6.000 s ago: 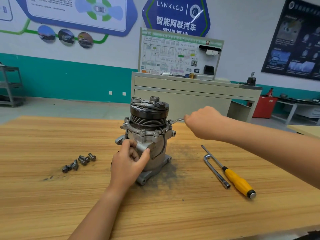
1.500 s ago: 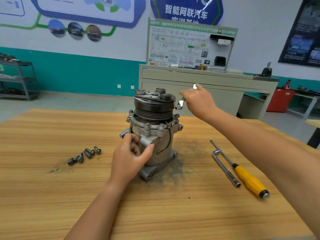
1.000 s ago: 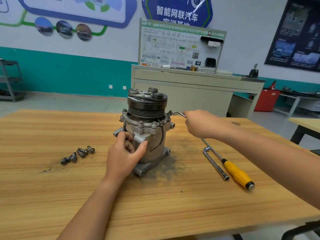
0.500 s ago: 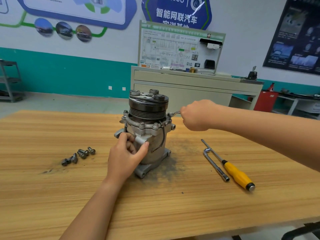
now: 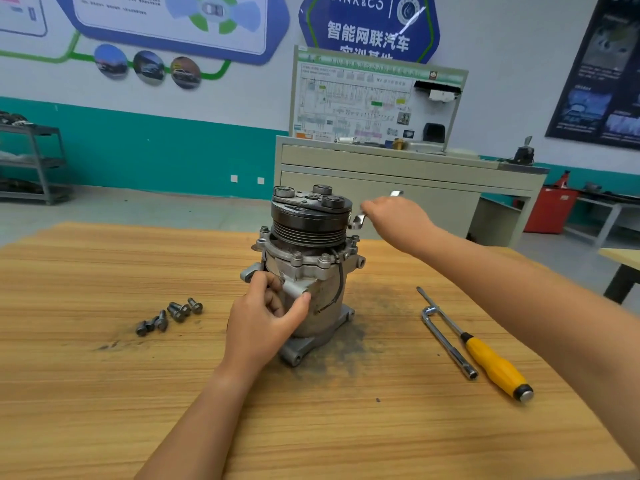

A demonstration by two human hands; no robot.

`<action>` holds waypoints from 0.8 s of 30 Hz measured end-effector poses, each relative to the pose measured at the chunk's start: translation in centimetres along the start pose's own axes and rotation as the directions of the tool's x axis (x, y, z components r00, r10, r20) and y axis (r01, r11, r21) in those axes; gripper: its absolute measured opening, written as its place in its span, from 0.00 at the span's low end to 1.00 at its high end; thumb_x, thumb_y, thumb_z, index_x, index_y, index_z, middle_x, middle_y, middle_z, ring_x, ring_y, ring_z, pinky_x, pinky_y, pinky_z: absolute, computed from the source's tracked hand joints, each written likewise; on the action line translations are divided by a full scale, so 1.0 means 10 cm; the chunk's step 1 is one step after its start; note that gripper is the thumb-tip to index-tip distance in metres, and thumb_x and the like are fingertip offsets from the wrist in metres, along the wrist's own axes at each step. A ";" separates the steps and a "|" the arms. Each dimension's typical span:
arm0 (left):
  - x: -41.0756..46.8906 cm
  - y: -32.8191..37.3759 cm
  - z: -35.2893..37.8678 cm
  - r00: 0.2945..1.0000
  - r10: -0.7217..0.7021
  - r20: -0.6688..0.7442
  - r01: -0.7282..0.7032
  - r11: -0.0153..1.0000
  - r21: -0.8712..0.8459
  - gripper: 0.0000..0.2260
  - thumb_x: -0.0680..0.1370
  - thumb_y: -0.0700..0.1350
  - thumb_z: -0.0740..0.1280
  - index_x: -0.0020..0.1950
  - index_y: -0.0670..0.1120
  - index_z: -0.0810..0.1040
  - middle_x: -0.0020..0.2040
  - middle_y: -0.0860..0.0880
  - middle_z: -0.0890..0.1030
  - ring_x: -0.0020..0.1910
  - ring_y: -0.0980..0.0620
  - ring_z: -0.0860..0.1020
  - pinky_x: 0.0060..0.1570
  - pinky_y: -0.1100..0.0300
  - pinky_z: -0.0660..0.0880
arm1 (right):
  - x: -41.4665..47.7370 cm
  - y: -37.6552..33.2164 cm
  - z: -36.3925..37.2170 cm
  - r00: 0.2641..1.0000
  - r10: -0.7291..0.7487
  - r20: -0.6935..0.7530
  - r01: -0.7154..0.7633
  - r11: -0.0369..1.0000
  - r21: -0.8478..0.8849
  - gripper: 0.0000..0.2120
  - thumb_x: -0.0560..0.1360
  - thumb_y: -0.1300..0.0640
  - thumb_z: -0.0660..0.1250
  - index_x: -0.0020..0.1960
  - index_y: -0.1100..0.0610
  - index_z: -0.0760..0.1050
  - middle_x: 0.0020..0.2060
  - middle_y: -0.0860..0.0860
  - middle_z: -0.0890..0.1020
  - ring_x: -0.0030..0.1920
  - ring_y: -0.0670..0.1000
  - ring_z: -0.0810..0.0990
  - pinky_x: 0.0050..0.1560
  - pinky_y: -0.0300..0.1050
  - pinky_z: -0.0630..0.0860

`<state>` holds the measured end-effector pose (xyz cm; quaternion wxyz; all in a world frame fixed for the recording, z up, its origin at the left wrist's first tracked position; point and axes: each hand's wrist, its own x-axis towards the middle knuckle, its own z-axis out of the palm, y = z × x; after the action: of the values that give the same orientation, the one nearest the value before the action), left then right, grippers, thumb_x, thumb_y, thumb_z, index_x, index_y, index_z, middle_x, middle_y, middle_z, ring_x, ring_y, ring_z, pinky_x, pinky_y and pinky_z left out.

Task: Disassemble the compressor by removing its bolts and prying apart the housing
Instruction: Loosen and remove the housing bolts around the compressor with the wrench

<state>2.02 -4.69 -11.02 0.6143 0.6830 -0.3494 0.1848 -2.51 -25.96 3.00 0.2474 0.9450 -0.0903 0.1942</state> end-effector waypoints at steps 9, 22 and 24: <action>0.00 0.01 0.01 1.000 -0.010 -0.007 0.010 1.000 0.003 0.14 0.68 0.54 0.69 0.42 0.49 0.68 0.25 0.52 0.70 0.24 0.57 0.66 0.26 0.64 0.63 | -0.54 0.03 -0.27 0.963 0.240 0.121 -0.268 0.886 0.378 0.14 0.82 0.52 0.49 0.50 0.60 0.69 0.32 0.51 0.71 0.32 0.51 0.70 0.30 0.45 0.62; -0.01 0.03 0.01 1.000 -0.006 -0.021 0.006 1.000 0.005 0.12 0.68 0.52 0.70 0.40 0.51 0.67 0.23 0.54 0.68 0.24 0.57 0.67 0.25 0.67 0.62 | -0.50 -0.39 -0.69 0.939 0.039 0.341 0.070 0.950 -0.304 0.06 0.76 0.67 0.56 0.48 0.58 0.70 0.29 0.50 0.65 0.29 0.51 0.67 0.23 0.42 0.58; -0.01 0.02 0.01 1.000 -0.004 -0.021 0.004 1.000 0.005 0.12 0.68 0.53 0.70 0.40 0.51 0.67 0.24 0.54 0.69 0.24 0.57 0.68 0.25 0.67 0.62 | -0.50 -0.42 -0.72 0.932 0.023 0.361 0.117 0.925 -0.361 0.08 0.77 0.66 0.57 0.52 0.59 0.72 0.29 0.51 0.65 0.30 0.52 0.67 0.23 0.41 0.57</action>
<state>1.79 -4.74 -10.92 0.6166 0.6832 -0.3412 0.1913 -8.26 -18.35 4.92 0.4082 0.9010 -0.1465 -0.0087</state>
